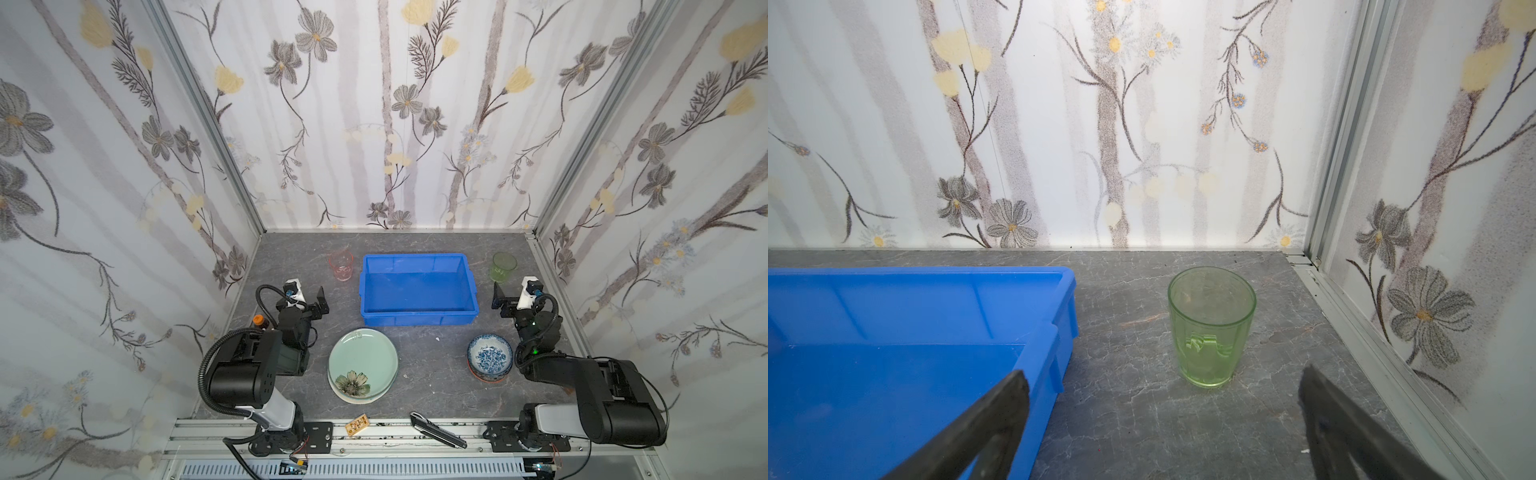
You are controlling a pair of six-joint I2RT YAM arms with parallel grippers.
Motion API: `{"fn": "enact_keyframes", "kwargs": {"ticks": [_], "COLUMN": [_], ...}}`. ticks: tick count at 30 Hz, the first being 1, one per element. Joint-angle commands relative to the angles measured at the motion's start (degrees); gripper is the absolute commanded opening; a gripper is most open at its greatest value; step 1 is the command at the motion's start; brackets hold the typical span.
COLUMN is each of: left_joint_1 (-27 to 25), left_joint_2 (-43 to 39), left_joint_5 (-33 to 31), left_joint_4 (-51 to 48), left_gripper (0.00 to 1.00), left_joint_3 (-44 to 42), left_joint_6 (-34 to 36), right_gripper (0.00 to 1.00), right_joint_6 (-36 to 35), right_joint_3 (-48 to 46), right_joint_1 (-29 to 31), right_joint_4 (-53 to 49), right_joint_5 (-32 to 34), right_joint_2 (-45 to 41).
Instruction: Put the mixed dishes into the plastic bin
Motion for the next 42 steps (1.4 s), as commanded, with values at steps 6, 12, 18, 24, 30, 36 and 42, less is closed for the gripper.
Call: {"fn": "enact_keyframes", "kwargs": {"ticks": [6, 12, 18, 24, 30, 36, 42], "left_joint_1": [0.0, -0.3, -0.1, 0.1, 0.2, 0.2, 0.2], "left_joint_2": [-5.0, -21.0, -33.8, -39.1, -39.2, -37.0, -36.4], "left_joint_5": [-5.4, -13.7, -12.0, 1.7, 18.6, 27.2, 26.0], "left_joint_4": [0.6, -21.4, -53.2, -66.6, -81.0, -95.8, -102.1], "left_gripper": [1.00, 1.00, 1.00, 1.00, 1.00, 1.00, 1.00], "left_joint_3": [-0.9, 3.3, 15.9, 23.1, 33.0, 41.3, 43.3], "left_joint_6": [-1.5, -7.8, -15.2, -17.9, -17.8, -16.0, -17.6], "right_gripper": [1.00, 1.00, 1.00, 1.00, 1.00, 1.00, 1.00], "right_joint_6": [-0.2, 0.2, 2.8, 8.1, 14.1, 17.5, 16.9], "right_joint_3": [-0.1, 0.5, 5.1, 19.3, 30.8, 38.4, 44.0], "right_joint_1": [0.0, -0.1, -0.3, -0.2, 0.4, 1.0, 1.1], "right_joint_4": [2.5, -0.2, -20.1, -51.2, -73.2, -92.2, -106.5], "right_joint_5": [-0.5, -0.1, 2.6, 3.3, 0.3, 6.5, 4.5], "right_joint_2": [-0.1, -2.6, -17.4, -26.2, -28.5, -29.8, -32.4]}}
